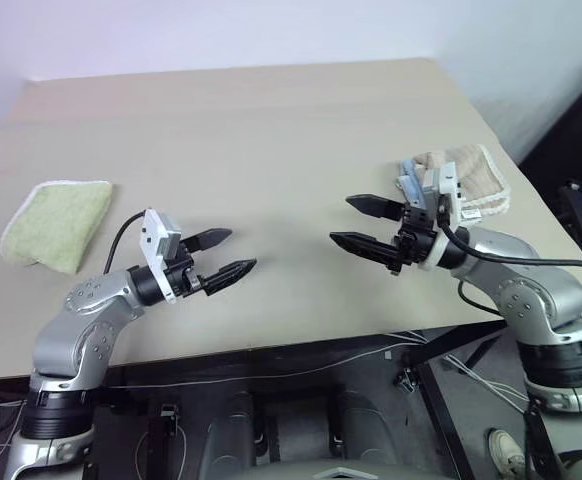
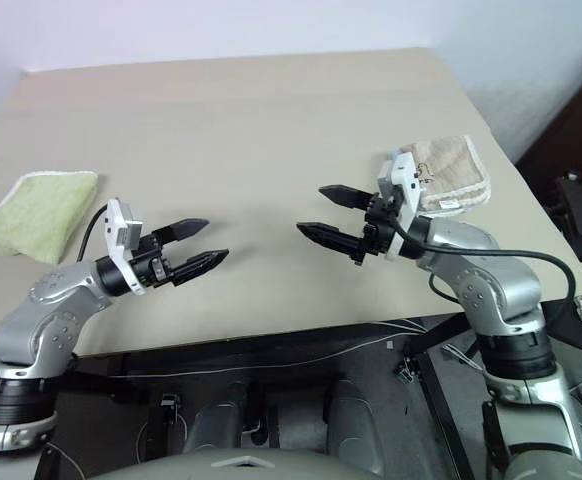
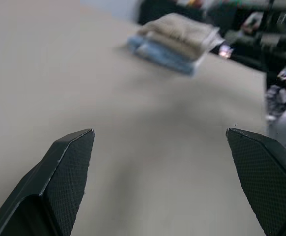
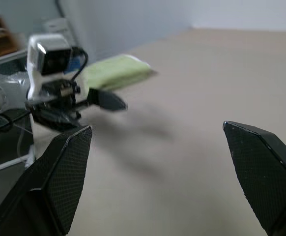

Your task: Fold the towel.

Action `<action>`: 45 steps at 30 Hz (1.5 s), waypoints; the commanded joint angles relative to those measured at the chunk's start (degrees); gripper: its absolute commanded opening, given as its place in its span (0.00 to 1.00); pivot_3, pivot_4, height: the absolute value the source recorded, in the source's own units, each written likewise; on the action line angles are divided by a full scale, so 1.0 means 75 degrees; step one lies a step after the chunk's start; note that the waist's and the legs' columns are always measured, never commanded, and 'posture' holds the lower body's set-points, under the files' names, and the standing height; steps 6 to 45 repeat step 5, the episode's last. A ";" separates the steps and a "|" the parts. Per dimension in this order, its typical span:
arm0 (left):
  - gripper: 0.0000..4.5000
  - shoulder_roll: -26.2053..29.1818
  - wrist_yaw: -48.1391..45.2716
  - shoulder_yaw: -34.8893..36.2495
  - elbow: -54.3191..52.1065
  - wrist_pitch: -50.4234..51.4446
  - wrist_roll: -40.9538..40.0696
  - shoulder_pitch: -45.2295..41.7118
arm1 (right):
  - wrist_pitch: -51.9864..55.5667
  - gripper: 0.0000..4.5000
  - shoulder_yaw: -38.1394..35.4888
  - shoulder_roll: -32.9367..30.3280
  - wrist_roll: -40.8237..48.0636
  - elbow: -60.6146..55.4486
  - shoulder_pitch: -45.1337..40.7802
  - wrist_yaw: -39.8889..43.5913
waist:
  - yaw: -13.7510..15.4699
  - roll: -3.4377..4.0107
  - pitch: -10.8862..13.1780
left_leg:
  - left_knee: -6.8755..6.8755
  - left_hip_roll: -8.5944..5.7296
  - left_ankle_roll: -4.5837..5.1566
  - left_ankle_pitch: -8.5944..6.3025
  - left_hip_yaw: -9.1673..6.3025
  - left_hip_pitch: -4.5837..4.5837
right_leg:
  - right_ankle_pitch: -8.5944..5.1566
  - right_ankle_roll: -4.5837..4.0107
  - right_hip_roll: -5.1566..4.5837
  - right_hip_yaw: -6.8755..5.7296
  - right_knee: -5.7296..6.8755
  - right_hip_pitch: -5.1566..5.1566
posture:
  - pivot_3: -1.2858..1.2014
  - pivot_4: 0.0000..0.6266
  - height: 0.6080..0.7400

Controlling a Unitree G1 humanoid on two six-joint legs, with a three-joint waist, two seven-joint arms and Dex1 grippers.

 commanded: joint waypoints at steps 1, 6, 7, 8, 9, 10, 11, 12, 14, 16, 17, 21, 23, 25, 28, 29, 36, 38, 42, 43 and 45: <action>1.00 0.0074 0.0222 0.0449 -0.0647 -0.0037 -0.0269 0.0339 | -0.0253 1.00 0.0206 0.0022 -0.0246 0.0329 -0.0327 0.0778 | 0.0064 -0.0002 0.0001 | 0.0001 0.0002 0.0000 0.0000 0.0001 -0.0002 | 0.0000 0.0000 -0.0004 -0.0001 0.0000 0.0000 | 0.52 0.24 1.00; 1.00 0.0210 0.0306 0.0686 -0.0889 -0.0201 -0.0191 0.0846 | -0.0301 1.00 0.0415 0.0203 -0.0424 0.0653 -0.0656 0.1233 | 0.0052 -0.0002 0.0001 | 0.0001 -0.0001 0.0003 -0.0004 0.0004 -0.0003 | 0.0000 0.0000 -0.0017 -0.0002 -0.0004 0.0001 | 0.52 0.24 1.00; 1.00 0.0210 0.0306 0.0686 -0.0889 -0.0201 -0.0191 0.0846 | -0.0301 1.00 0.0415 0.0203 -0.0424 0.0653 -0.0656 0.1233 | 0.0052 -0.0002 0.0001 | 0.0001 -0.0001 0.0003 -0.0004 0.0004 -0.0003 | 0.0000 0.0000 -0.0017 -0.0002 -0.0004 0.0001 | 0.52 0.24 1.00; 1.00 0.0210 0.0306 0.0686 -0.0889 -0.0201 -0.0191 0.0846 | -0.0301 1.00 0.0415 0.0203 -0.0424 0.0653 -0.0656 0.1233 | 0.0052 -0.0002 0.0001 | 0.0001 -0.0001 0.0003 -0.0004 0.0004 -0.0003 | 0.0000 0.0000 -0.0017 -0.0002 -0.0004 0.0001 | 0.52 0.24 1.00; 1.00 0.0210 0.0306 0.0686 -0.0889 -0.0201 -0.0191 0.0846 | -0.0301 1.00 0.0415 0.0203 -0.0424 0.0653 -0.0656 0.1233 | 0.0052 -0.0002 0.0001 | 0.0001 -0.0001 0.0003 -0.0004 0.0004 -0.0003 | 0.0000 0.0000 -0.0017 -0.0002 -0.0004 0.0001 | 0.52 0.24 1.00; 1.00 0.0210 0.0306 0.0686 -0.0889 -0.0201 -0.0191 0.0846 | -0.0301 1.00 0.0415 0.0203 -0.0424 0.0653 -0.0656 0.1233 | 0.0052 -0.0002 0.0001 | 0.0001 -0.0001 0.0003 -0.0004 0.0004 -0.0003 | 0.0000 0.0000 -0.0017 -0.0002 -0.0004 0.0001 | 0.52 0.24 1.00; 1.00 0.0210 0.0306 0.0686 -0.0889 -0.0201 -0.0191 0.0846 | -0.0301 1.00 0.0415 0.0203 -0.0424 0.0653 -0.0656 0.1233 | 0.0052 -0.0002 0.0001 | 0.0001 -0.0001 0.0003 -0.0004 0.0004 -0.0003 | 0.0000 0.0000 -0.0017 -0.0002 -0.0004 0.0001 | 0.52 0.24 1.00; 1.00 0.0210 0.0306 0.0686 -0.0889 -0.0201 -0.0191 0.0846 | -0.0301 1.00 0.0415 0.0203 -0.0424 0.0653 -0.0656 0.1233 | 0.0052 -0.0002 0.0001 | 0.0001 -0.0001 0.0003 -0.0004 0.0004 -0.0003 | 0.0000 0.0000 -0.0017 -0.0002 -0.0004 0.0001 | 0.52 0.24 1.00; 1.00 0.0210 0.0306 0.0686 -0.0889 -0.0201 -0.0191 0.0846 | -0.0301 1.00 0.0415 0.0203 -0.0424 0.0653 -0.0656 0.1233 | 0.0052 -0.0002 0.0001 | 0.0001 -0.0001 0.0003 -0.0004 0.0004 -0.0003 | 0.0000 0.0000 -0.0017 -0.0002 -0.0004 0.0001 | 0.52 0.24 1.00; 1.00 0.0210 0.0306 0.0686 -0.0889 -0.0201 -0.0191 0.0846 | -0.0301 1.00 0.0415 0.0203 -0.0424 0.0653 -0.0656 0.1233 | 0.0052 -0.0002 0.0001 | 0.0001 -0.0001 0.0003 -0.0004 0.0004 -0.0003 | 0.0000 0.0000 -0.0017 -0.0002 -0.0004 0.0001 | 0.52 0.24 1.00; 1.00 0.0210 0.0306 0.0686 -0.0889 -0.0201 -0.0191 0.0846 | -0.0301 1.00 0.0415 0.0203 -0.0424 0.0653 -0.0656 0.1233 | 0.0052 -0.0002 0.0001 | 0.0001 -0.0001 0.0003 -0.0004 0.0004 -0.0003 | 0.0000 0.0000 -0.0017 -0.0002 -0.0004 0.0001 | 0.52 0.24 1.00; 1.00 0.0210 0.0306 0.0686 -0.0889 -0.0201 -0.0191 0.0846 | -0.0301 1.00 0.0415 0.0203 -0.0424 0.0653 -0.0656 0.1233 | 0.0052 -0.0002 0.0001 | 0.0001 -0.0001 0.0003 -0.0004 0.0004 -0.0003 | 0.0000 0.0000 -0.0017 -0.0002 -0.0004 0.0001 | 0.52 0.24 1.00; 1.00 0.0210 0.0306 0.0686 -0.0889 -0.0201 -0.0191 0.0846 | -0.0301 1.00 0.0415 0.0203 -0.0424 0.0653 -0.0656 0.1233 | 0.0052 -0.0002 0.0001 | 0.0001 -0.0001 0.0003 -0.0004 0.0004 -0.0003 | 0.0000 0.0000 -0.0017 -0.0002 -0.0004 0.0001 | 0.52 0.24 1.00; 1.00 0.0210 0.0306 0.0686 -0.0889 -0.0201 -0.0191 0.0846 | -0.0301 1.00 0.0415 0.0203 -0.0424 0.0653 -0.0656 0.1233 | 0.0052 -0.0002 0.0001 | 0.0001 -0.0001 0.0003 -0.0004 0.0004 -0.0003 | 0.0000 0.0000 -0.0017 -0.0002 -0.0004 0.0001 | 0.52 0.24 1.00; 1.00 0.0210 0.0306 0.0686 -0.0889 -0.0201 -0.0191 0.0846 | -0.0301 1.00 0.0415 0.0203 -0.0424 0.0653 -0.0656 0.1233 | 0.0052 -0.0002 0.0001 | 0.0001 -0.0001 0.0003 -0.0004 0.0004 -0.0003 | 0.0000 0.0000 -0.0017 -0.0002 -0.0004 0.0001 | 0.52 0.24 1.00; 1.00 0.0210 0.0306 0.0686 -0.0889 -0.0201 -0.0191 0.0846 | -0.0301 1.00 0.0415 0.0203 -0.0424 0.0653 -0.0656 0.1233 | 0.0052 -0.0002 0.0001 | 0.0001 -0.0001 0.0003 -0.0004 0.0004 -0.0003 | 0.0000 0.0000 -0.0017 -0.0002 -0.0004 0.0001 | 0.52 0.24 1.00; 1.00 0.0210 0.0306 0.0686 -0.0889 -0.0201 -0.0191 0.0846 | -0.0301 1.00 0.0415 0.0203 -0.0424 0.0653 -0.0656 0.1233 | 0.0052 -0.0002 0.0001 | 0.0001 -0.0001 0.0003 -0.0004 0.0004 -0.0003 | 0.0000 0.0000 -0.0017 -0.0002 -0.0004 0.0001 | 0.52 0.24 1.00; 1.00 0.0210 0.0306 0.0686 -0.0889 -0.0201 -0.0191 0.0846 | -0.0301 1.00 0.0415 0.0203 -0.0424 0.0653 -0.0656 0.1233 | 0.0052 -0.0002 0.0001 | 0.0001 -0.0001 0.0003 -0.0004 0.0004 -0.0003 | 0.0000 0.0000 -0.0017 -0.0002 -0.0004 0.0001 | 0.52 0.24 1.00; 1.00 0.0210 0.0306 0.0686 -0.0889 -0.0201 -0.0191 0.0846 | -0.0301 1.00 0.0415 0.0203 -0.0424 0.0653 -0.0656 0.1233 | 0.0052 -0.0002 0.0001 | 0.0001 -0.0001 0.0003 -0.0004 0.0004 -0.0003 | 0.0000 0.0000 -0.0017 -0.0002 -0.0004 0.0001 | 0.52 0.24 1.00; 1.00 0.0210 0.0306 0.0686 -0.0889 -0.0201 -0.0191 0.0846 | -0.0301 1.00 0.0415 0.0203 -0.0424 0.0653 -0.0656 0.1233 | 0.0052 -0.0002 0.0001 | 0.0001 -0.0001 0.0003 -0.0004 0.0004 -0.0003 | 0.0000 0.0000 -0.0017 -0.0002 -0.0004 0.0001 | 0.52 0.24 1.00; 1.00 0.0210 0.0306 0.0686 -0.0889 -0.0201 -0.0191 0.0846 | -0.0301 1.00 0.0415 0.0203 -0.0424 0.0653 -0.0656 0.1233 | 0.0052 -0.0002 0.0001 | 0.0001 -0.0001 0.0003 -0.0004 0.0004 -0.0003 | 0.0000 0.0000 -0.0017 -0.0002 -0.0004 0.0001 | 0.52 0.24 1.00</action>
